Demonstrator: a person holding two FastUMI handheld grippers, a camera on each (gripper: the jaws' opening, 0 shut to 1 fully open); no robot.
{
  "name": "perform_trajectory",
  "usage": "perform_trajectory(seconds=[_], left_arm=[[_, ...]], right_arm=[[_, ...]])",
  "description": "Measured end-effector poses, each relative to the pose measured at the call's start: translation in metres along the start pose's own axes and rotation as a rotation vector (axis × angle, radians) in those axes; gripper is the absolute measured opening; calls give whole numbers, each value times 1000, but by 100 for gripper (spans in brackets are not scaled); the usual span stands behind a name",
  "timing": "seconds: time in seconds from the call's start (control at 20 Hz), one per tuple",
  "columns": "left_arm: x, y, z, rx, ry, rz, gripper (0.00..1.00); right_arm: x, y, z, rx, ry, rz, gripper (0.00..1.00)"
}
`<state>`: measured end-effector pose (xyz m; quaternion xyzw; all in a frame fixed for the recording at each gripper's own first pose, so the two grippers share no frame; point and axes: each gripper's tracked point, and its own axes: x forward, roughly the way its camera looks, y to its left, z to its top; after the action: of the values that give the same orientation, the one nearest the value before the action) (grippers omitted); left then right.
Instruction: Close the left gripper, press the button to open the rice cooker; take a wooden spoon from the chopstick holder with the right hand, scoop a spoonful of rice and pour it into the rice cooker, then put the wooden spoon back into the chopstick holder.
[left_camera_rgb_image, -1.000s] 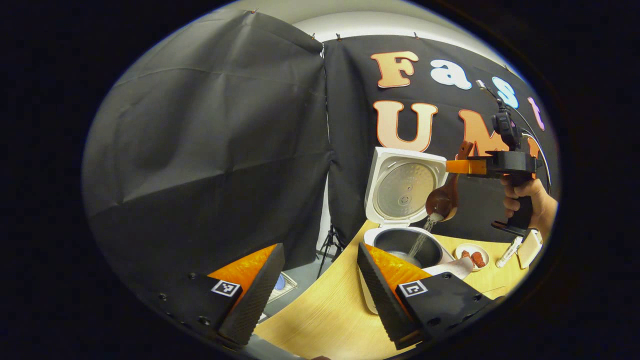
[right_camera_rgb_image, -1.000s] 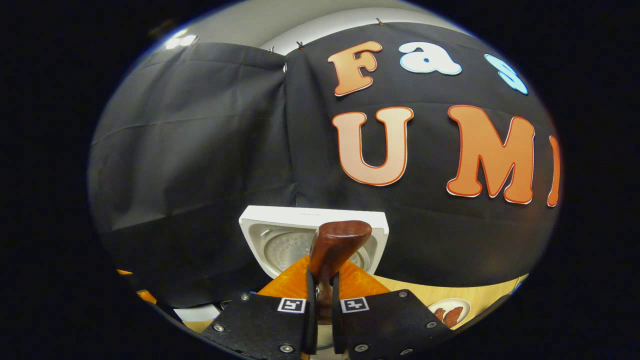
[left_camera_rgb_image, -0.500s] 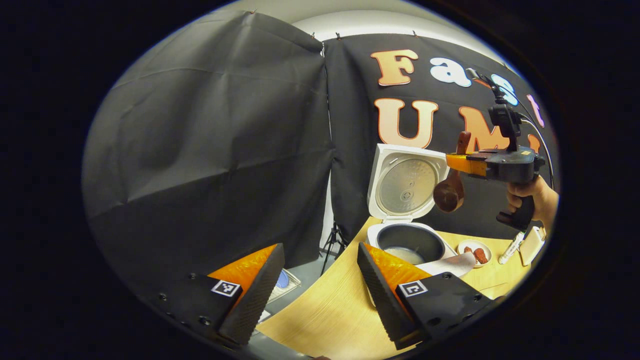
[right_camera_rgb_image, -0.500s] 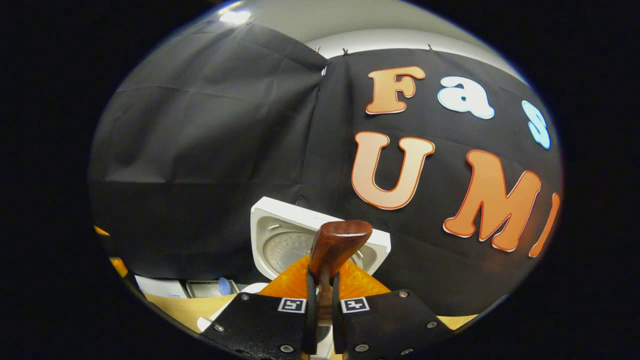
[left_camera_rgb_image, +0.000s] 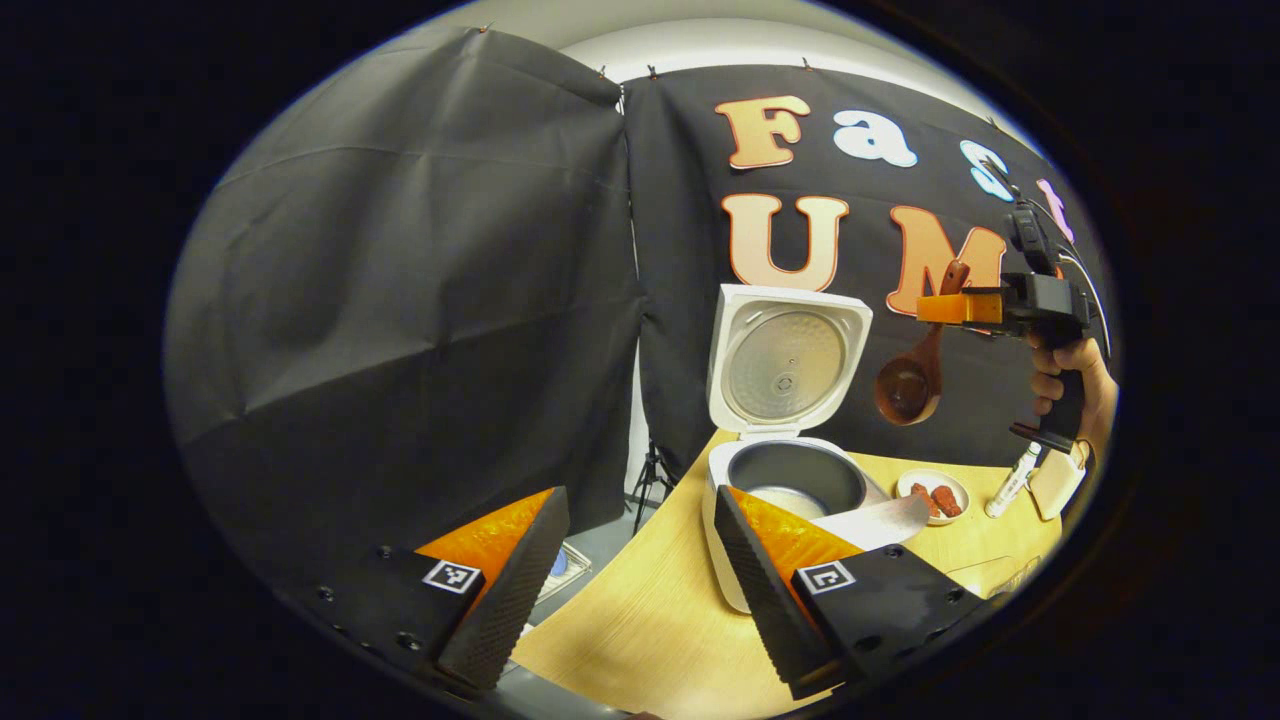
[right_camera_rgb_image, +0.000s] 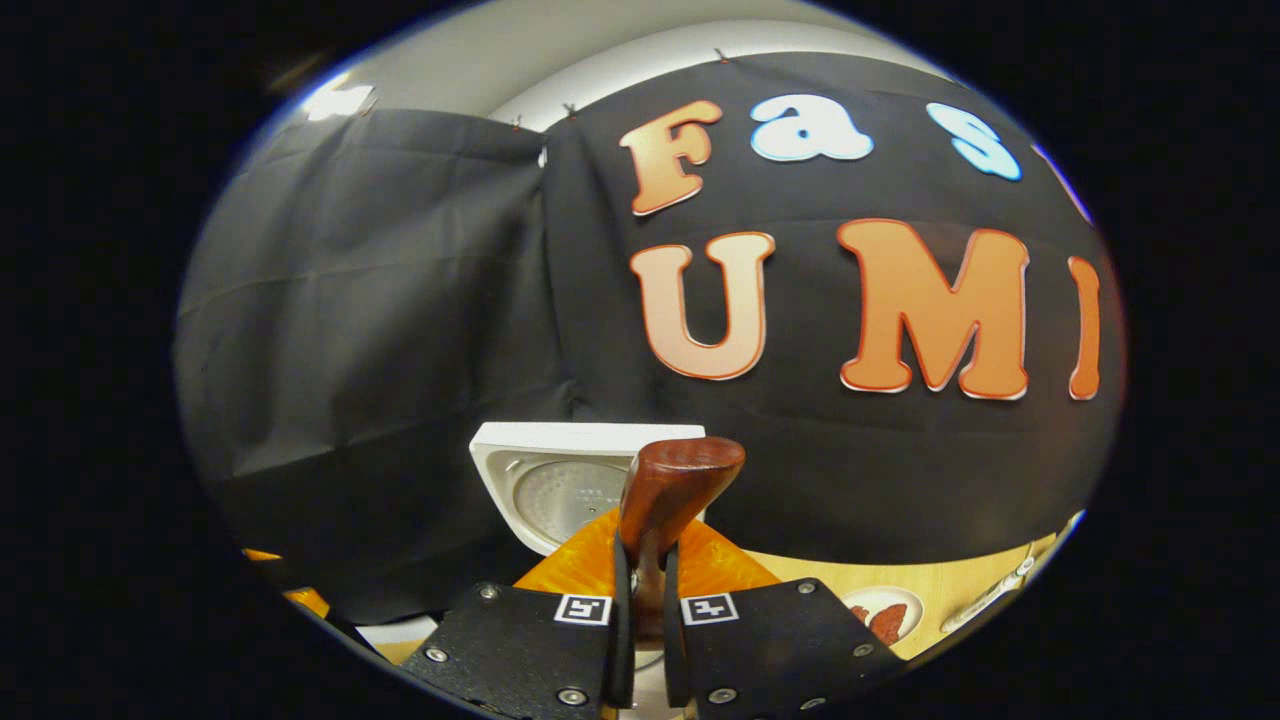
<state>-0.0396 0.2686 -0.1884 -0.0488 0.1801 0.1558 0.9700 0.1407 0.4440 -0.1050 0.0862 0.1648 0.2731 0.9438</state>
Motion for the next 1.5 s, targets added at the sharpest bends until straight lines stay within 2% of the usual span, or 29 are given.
perform_trajectory(seconds=[0.4, 0.75, 1.05, 1.25, 1.5], left_arm=[[-15, -42, 5, 19, -4, -57, 100], [-22, -88, -2, 58, 24, -131, 99], [-26, -115, 6, 41, 24, -145, 99], [-30, -135, 13, 34, 12, -149, 99], [-40, -169, 25, 25, -12, -174, 99]], right_arm=[[-90, -94, -20, 101, 17, -173, 11], [-179, -190, -88, 201, 109, -386, 11], [-252, -253, -123, 270, 137, -532, 11], [-295, -282, -146, 330, 155, -602, 11], [-334, -298, -175, 398, 180, -633, 11]])
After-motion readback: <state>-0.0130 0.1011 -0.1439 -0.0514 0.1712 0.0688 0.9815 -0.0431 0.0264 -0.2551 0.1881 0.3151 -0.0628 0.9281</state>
